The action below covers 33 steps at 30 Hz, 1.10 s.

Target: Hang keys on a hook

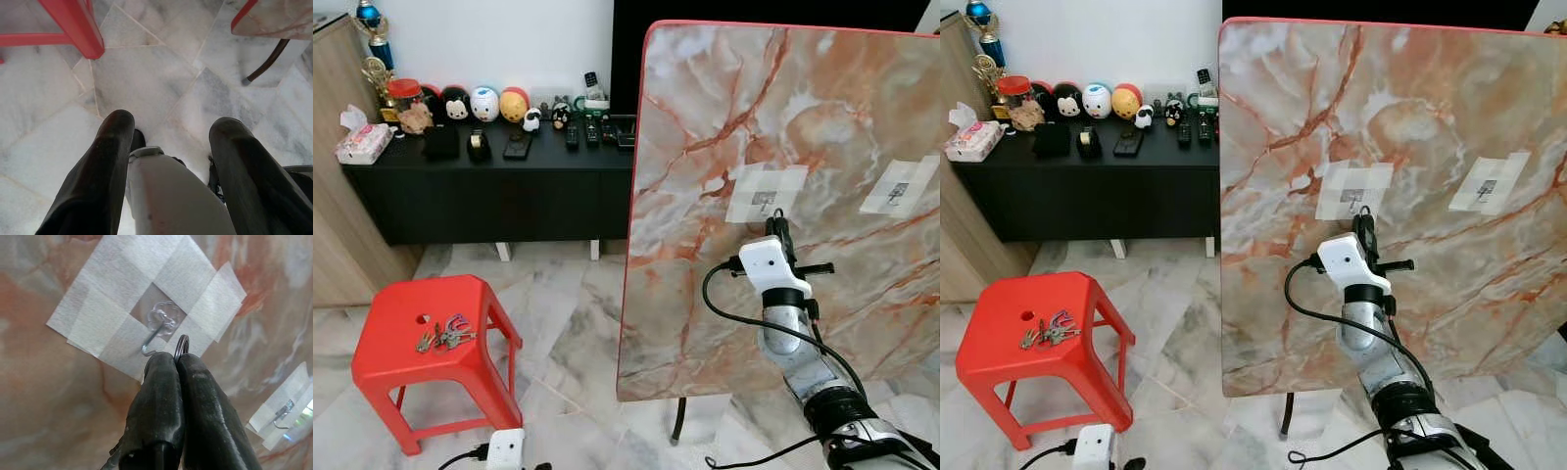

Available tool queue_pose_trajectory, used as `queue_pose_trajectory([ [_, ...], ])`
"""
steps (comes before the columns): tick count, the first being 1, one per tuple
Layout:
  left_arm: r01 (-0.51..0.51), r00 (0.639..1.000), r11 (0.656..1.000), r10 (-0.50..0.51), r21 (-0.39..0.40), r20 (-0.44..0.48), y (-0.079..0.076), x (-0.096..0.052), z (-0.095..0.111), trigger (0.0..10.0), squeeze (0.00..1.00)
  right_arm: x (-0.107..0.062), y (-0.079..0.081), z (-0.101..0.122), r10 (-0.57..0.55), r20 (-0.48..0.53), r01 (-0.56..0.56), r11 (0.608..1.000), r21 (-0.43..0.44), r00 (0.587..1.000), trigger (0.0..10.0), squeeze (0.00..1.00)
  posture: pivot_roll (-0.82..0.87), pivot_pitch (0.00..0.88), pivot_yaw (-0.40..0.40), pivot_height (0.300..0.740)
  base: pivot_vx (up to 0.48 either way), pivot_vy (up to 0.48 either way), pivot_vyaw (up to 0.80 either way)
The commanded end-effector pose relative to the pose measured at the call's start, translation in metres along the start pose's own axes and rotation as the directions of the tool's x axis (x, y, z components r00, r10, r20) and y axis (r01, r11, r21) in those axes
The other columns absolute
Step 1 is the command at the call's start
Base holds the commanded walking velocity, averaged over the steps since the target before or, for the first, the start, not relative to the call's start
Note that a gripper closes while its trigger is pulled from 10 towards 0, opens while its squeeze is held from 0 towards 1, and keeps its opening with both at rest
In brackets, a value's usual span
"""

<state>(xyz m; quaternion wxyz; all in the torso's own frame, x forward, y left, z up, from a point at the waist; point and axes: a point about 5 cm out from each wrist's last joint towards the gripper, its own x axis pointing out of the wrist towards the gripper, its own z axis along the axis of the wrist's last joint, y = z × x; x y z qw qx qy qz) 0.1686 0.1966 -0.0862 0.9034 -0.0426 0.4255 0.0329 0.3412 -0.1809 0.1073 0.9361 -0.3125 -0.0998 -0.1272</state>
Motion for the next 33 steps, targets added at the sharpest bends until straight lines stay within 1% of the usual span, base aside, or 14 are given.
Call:
queue_pose_trajectory([
  [1, 0.007, 1.0, 1.0, -0.007, -0.013, -0.022, -0.002, 0.0, -0.003, 10.0, 0.0, 0.005, -0.003, 0.002, 0.002, 0.004, -0.002, 1.0, -0.011, 1.0, 10.0, 0.0, 0.02, 0.0, -0.096, 0.74, 0.0, 0.0, 0.0],
  [13, 0.005, 0.999, 1.0, -0.006, -0.02, -0.052, -0.007, -0.001, -0.011, 10.0, 0.0, 0.006, -0.004, -0.001, 0.023, -0.015, -0.024, 0.999, -0.029, 1.0, 10.0, 0.0, 0.02, 0.0, -0.099, 0.74, 0.0, 0.0, 0.0],
  [25, 0.007, 0.998, 1.0, -0.008, -0.021, -0.061, -0.014, -0.001, -0.013, 10.0, 0.0, 0.006, 0.002, 0.0, 0.062, -0.019, -0.063, 0.996, -0.062, 0.998, 10.0, 0.0, 0.02, 0.0, -0.093, 0.74, 0.0, 0.0, 0.0],
  [33, 0.001, 0.998, 1.0, -0.002, -0.021, -0.07, -0.011, -0.003, -0.018, 10.0, 0.0, 0.006, 0.003, 0.002, 0.064, -0.008, -0.064, 0.996, -0.063, 0.998, 10.0, 0.0, 0.02, 0.0, -0.092, 0.74, 0.0, 0.0, 0.0],
])
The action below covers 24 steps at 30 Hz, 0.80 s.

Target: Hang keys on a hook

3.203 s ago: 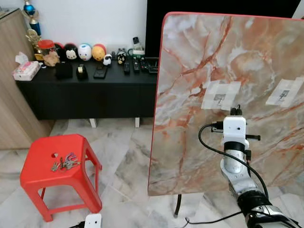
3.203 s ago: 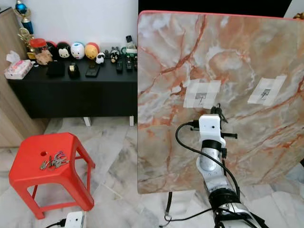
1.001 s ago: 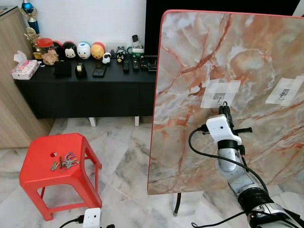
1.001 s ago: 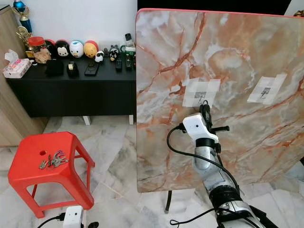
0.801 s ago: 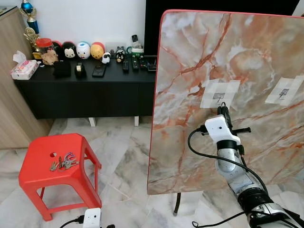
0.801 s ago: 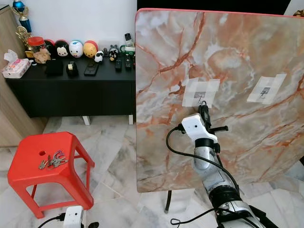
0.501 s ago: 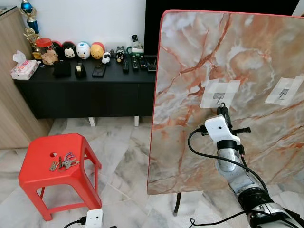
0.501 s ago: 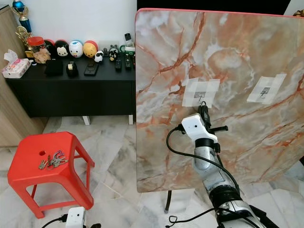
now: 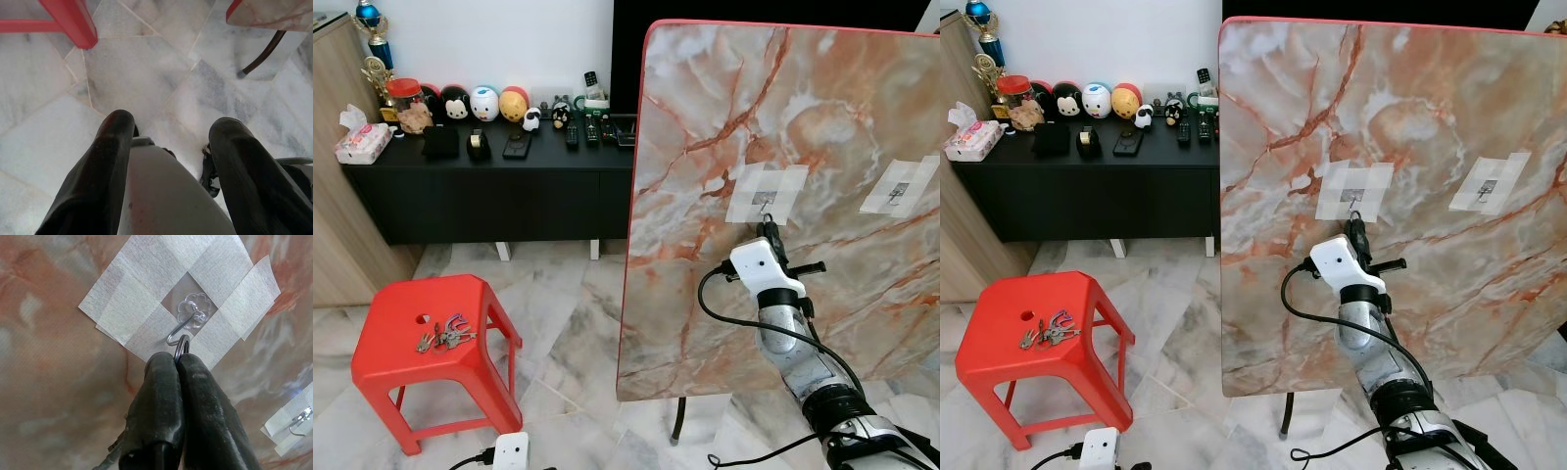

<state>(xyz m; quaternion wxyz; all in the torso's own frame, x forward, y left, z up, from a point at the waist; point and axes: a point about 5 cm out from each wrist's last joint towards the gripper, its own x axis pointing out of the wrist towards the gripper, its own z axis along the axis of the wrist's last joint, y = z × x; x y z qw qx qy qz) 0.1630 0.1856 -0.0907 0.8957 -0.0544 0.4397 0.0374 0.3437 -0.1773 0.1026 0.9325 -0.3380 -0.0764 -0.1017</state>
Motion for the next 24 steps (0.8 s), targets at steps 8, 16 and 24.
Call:
queue_pose_trajectory([
  [8, 0.001, 0.999, 1.0, -0.001, 0.002, -0.043, -0.0011, -0.0029, -0.0128, 10.0, 0.0, 0.0066, -0.0051, 0.0047, -0.004, 0.015, 0.004, 1.0, -0.016, 1.0, 10.0, 0.0, 0.02, 0.0, -0.093, 0.74, 0.0, 0.0, 0.0],
  [16, 0.006, 0.999, 1.0, -0.006, 0.001, -0.045, -0.0036, -0.0029, -0.014, 10.0, 0.0, 0.0117, -0.0081, 0.0117, -0.029, 0.036, 0.03, 1.0, -0.009, 0.999, 10.0, 0.0, 0.02, 0.0, -0.094, 0.74, 0.0, 0.0, 0.0],
  [24, 0.009, 0.999, 1.0, -0.009, 0.0, -0.042, -0.0047, -0.0026, -0.0131, 10.0, 0.0, 0.0121, -0.0071, 0.0119, -0.019, 0.033, 0.019, 1.0, -0.009, 0.999, 10.0, 0.0, 0.02, 0.0, -0.094, 0.74, 0.0, 0.0, 0.0],
])
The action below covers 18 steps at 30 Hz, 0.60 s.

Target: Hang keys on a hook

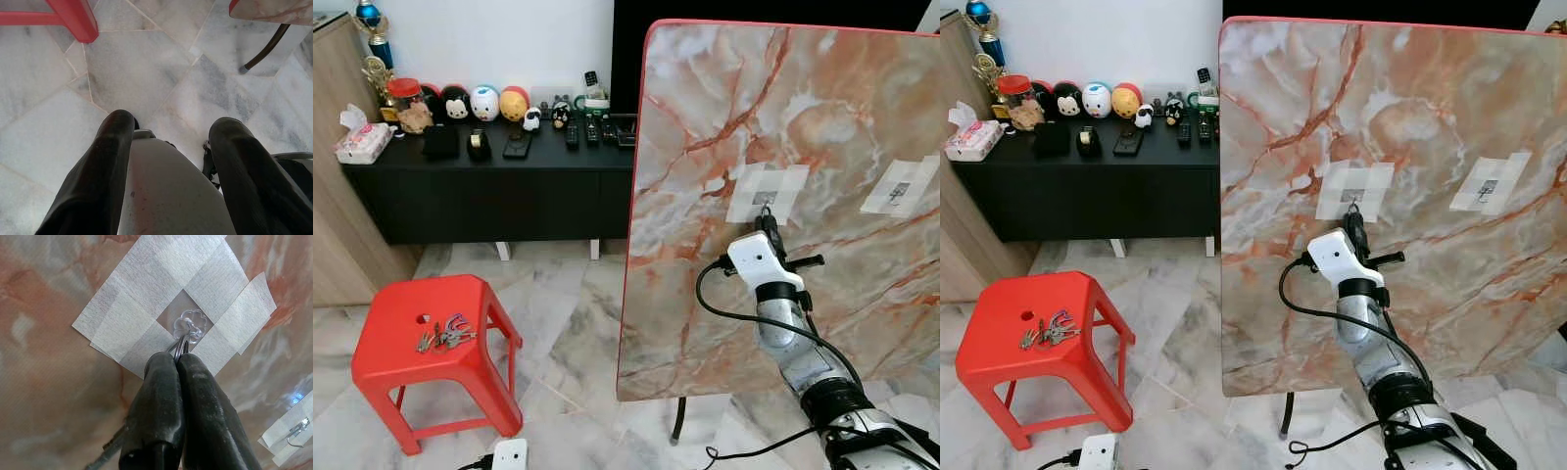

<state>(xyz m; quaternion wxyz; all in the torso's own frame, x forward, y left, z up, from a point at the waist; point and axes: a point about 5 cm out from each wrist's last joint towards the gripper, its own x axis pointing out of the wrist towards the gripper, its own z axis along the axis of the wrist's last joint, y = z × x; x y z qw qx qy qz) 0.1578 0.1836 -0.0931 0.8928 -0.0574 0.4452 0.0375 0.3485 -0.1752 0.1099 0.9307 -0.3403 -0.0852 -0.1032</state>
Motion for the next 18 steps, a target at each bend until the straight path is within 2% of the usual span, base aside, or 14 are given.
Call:
queue_pose_trajectory([
  [1, 0.007, 1.0, 1.0, -0.007, 0.005, -0.028, -0.0032, -0.001, -0.007, 10.0, 0.0, 0.0066, -0.005, 0.0051, -0.007, 0.015, 0.007, 1.0, -0.005, 1.0, 10.0, 0.0, 0.02, 0.0, -0.094, 0.74, 0.0, 0.0, 0.0],
  [8, 0.011, 1.0, 1.0, -0.011, 0.005, -0.025, -0.0012, -0.001, -0.0057, 10.0, 0.0, 0.004, -0.0013, -0.0011, 0.016, -0.027, -0.016, 1.0, -0.014, 1.0, 10.0, 0.0, 0.02, 0.0, -0.093, 0.74, 0.0, 0.0, 0.0],
  [18, 0.011, 1.0, 1.0, -0.011, 0.005, -0.022, 0.0002, -0.001, -0.0049, 10.0, 0.0, 0.0051, -0.0015, -0.0006, 0.019, -0.03, -0.02, 1.0, -0.015, 0.999, 10.0, 0.0, 0.02, 0.0, -0.093, 0.74, 0.0, 0.0, 0.0],
])
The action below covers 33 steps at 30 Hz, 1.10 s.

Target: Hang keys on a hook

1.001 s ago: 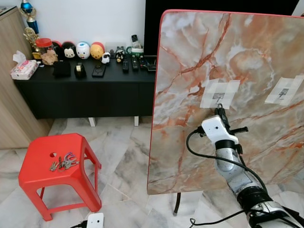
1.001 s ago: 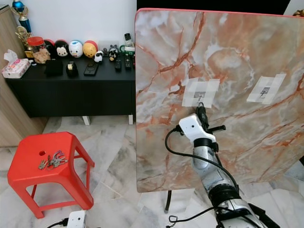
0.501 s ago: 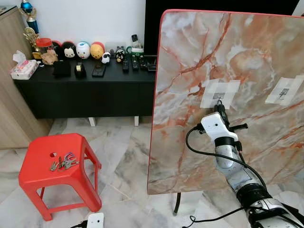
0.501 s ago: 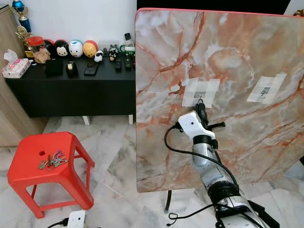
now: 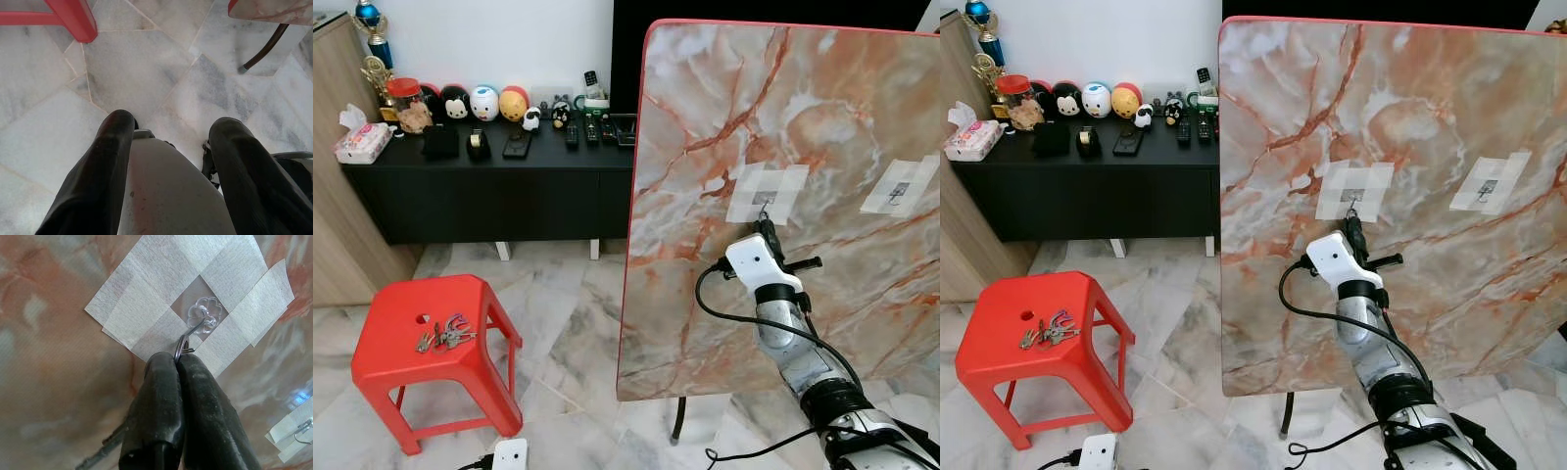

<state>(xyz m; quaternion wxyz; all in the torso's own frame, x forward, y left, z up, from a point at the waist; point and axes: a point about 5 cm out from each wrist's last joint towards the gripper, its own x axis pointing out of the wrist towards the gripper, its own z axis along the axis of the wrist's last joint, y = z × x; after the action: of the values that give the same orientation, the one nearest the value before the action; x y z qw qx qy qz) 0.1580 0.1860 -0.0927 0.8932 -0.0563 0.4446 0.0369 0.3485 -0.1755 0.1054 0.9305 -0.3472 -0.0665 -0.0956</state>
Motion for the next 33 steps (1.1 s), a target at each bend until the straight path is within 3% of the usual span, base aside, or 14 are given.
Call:
queue_pose_trajectory([
  [1, 0.011, 1.0, 1.0, -0.011, 0.003, -0.024, -0.0019, -0.0009, -0.0058, 10.0, 0.0, 0.0062, -0.0043, 0.0029, -0.008, -0.004, 0.008, 1.0, 0.0, 1.0, 10.0, 0.0, 0.02, 0.0, -0.093, 0.74, 0.0, 0.0, 0.0],
  [21, 0.019, 1.0, 1.0, -0.019, 0.005, -0.025, -0.0067, -0.0001, -0.0051, 10.0, 0.0, 0.0033, 0.0005, 0.003, 0.016, -0.008, -0.016, 0.999, 0.038, 1.0, 10.0, 0.0, 0.02, 0.0, -0.093, 0.74, 0.0, 0.0, 0.0],
  [22, 0.02, 1.0, 1.0, -0.02, 0.005, -0.025, -0.0073, 0.0, -0.005, 10.0, 0.0, 0.003, 0.0006, 0.0028, 0.017, -0.008, -0.016, 0.999, 0.04, 1.0, 10.0, 0.28, 0.02, 0.0, -0.093, 0.74, 0.0, 0.0, 0.0],
  [23, 0.02, 0.999, 1.0, -0.02, 0.005, -0.025, -0.0075, 0.0001, -0.005, 10.0, 0.0, 0.0029, 0.0007, 0.0028, 0.017, -0.008, -0.016, 0.999, 0.041, 1.0, 10.0, 0.77, 0.02, 0.0, -0.093, 0.74, 0.0, 0.0, 0.0],
  [24, 0.02, 0.999, 1.0, -0.02, 0.005, -0.025, -0.0075, 0.0001, -0.005, 10.0, 0.0, 0.0029, 0.0007, 0.0028, 0.017, -0.008, -0.016, 0.999, 0.041, 1.0, 10.0, 0.77, 0.02, 0.0, -0.093, 0.74, 0.0, 0.0, 0.0],
  [25, 0.021, 0.999, 1.0, -0.02, 0.006, -0.025, -0.0077, 0.0001, -0.0051, 10.0, 0.0, 0.0029, 0.0006, 0.0028, 0.016, -0.009, -0.015, 0.999, 0.042, 1.0, 10.0, 0.94, 0.02, 0.0, -0.093, 0.74, 0.0, 0.0, 0.0],
  [33, 0.024, 0.999, 1.0, -0.024, 0.006, -0.026, -0.0087, 0.0002, -0.0052, 10.0, 0.0, 0.0015, 0.0011, 0.0045, 0.009, 0.005, -0.009, 0.999, 0.05, 1.0, 10.0, 0.93, 0.02, 0.0, -0.092, 0.74, 0.0, 0.0, 0.0],
])
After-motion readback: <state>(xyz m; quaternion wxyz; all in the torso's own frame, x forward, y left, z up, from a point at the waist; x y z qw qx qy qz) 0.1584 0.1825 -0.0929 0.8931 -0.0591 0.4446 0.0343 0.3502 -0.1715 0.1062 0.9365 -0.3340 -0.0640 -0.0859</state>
